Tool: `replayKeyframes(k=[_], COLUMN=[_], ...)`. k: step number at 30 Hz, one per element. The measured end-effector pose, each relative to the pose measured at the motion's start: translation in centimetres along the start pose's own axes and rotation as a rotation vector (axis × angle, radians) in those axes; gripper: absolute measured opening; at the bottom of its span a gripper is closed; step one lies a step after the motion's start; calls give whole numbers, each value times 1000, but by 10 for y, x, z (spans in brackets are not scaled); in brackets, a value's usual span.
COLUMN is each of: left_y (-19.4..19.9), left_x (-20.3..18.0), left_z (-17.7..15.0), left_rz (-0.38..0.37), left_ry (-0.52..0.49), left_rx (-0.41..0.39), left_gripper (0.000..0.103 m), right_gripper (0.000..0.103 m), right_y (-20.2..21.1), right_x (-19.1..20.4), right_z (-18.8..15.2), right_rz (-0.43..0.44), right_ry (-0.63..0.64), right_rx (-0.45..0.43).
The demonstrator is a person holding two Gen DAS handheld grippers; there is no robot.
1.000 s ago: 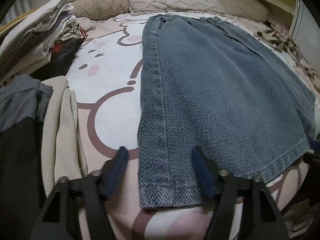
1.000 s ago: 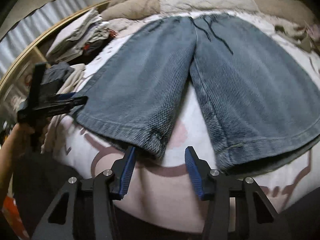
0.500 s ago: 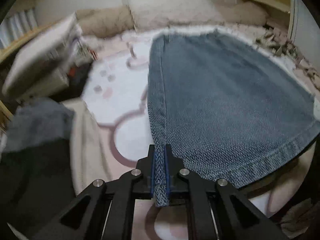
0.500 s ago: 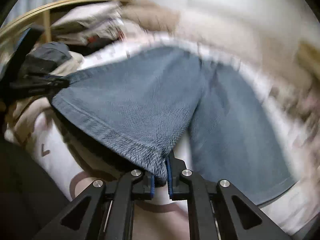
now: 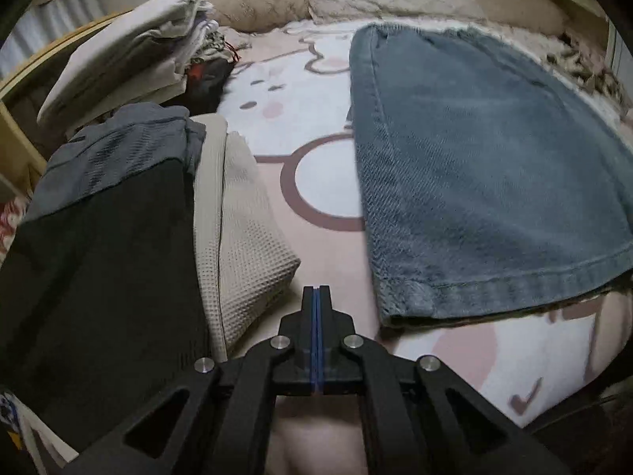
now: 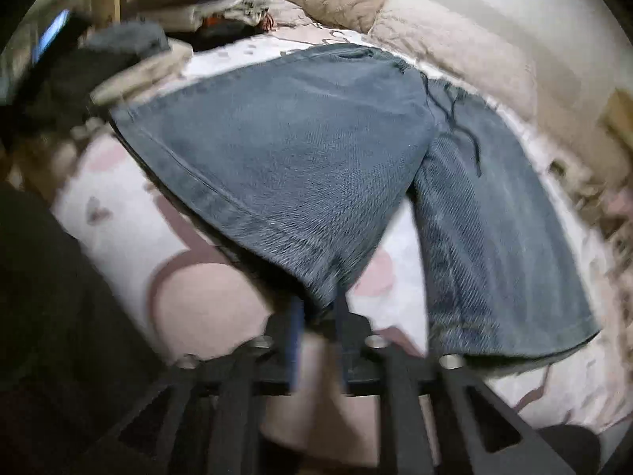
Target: Fold clothes
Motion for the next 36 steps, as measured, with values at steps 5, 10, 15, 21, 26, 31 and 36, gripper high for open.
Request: replayKeyframes(k=[5, 10, 15, 21, 26, 31, 36], left_y=[45, 97, 135, 133, 124, 125, 141], left_x=[-23, -79, -177, -272, -326, -362, -395], left_z=[33, 75, 99, 104, 106, 100, 90], left_rz=[-37, -163, -320, -531, -605, -629, -620], left_ry=[-68, -122, -243, -252, -242, -277, -352], left_rx=[-144, -330, -463, -429, -394, -402, -481], left_gripper=[4, 63, 63, 63, 63, 63, 63], right_gripper=[83, 74, 57, 56, 56, 44, 15], right_y=[57, 113, 121, 93, 63, 33, 28], right_x=[-33, -147, -255, -321, -340, -353, -359], right_z=[-3, -3, -43, -86, -99, -99, -89], right_rz=[110, 91, 69, 100, 156, 264, 335], right_ry=[-165, -493, -847, -1116, -1147, -1164, -1144], right_rx=[-114, -268, -293, -237, -160, -130, -129])
Point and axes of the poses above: each gripper's, at about its wrist camera, not at the fingertips, and y roughly against the way its jaws point, x to its left, z to its top, the point moved 3 cm from there along -y, roughly the way its jaws point, and after that the axes turned 5 degrees about z, right-handed, at the moved point
